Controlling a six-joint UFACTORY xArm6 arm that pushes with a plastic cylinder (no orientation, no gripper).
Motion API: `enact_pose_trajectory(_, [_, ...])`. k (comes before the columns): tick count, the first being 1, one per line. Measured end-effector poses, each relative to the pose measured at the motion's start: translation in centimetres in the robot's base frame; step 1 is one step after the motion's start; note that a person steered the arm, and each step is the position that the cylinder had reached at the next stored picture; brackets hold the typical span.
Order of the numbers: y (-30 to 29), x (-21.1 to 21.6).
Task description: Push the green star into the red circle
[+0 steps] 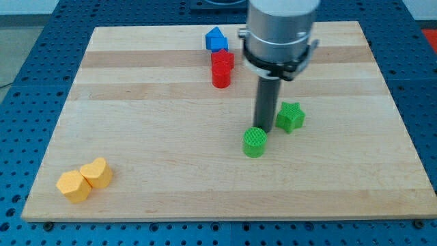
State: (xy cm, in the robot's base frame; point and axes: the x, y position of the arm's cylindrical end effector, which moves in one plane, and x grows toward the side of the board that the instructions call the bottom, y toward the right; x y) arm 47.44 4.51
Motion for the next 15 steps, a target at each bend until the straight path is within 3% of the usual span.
enact_pose_trajectory(2, [4.1, 3.4])
enact_pose_trajectory(3, [6.4, 2.3])
enact_pose_trajectory(5, [-0.5, -1.8])
enact_pose_trajectory(7, [6.6, -0.2])
enact_pose_trajectory(8, [9.1, -1.6])
enact_pose_trajectory(9, [6.6, -4.2])
enact_pose_trajectory(10, [-1.1, -4.8])
enact_pose_trajectory(15, [-7.5, -3.4])
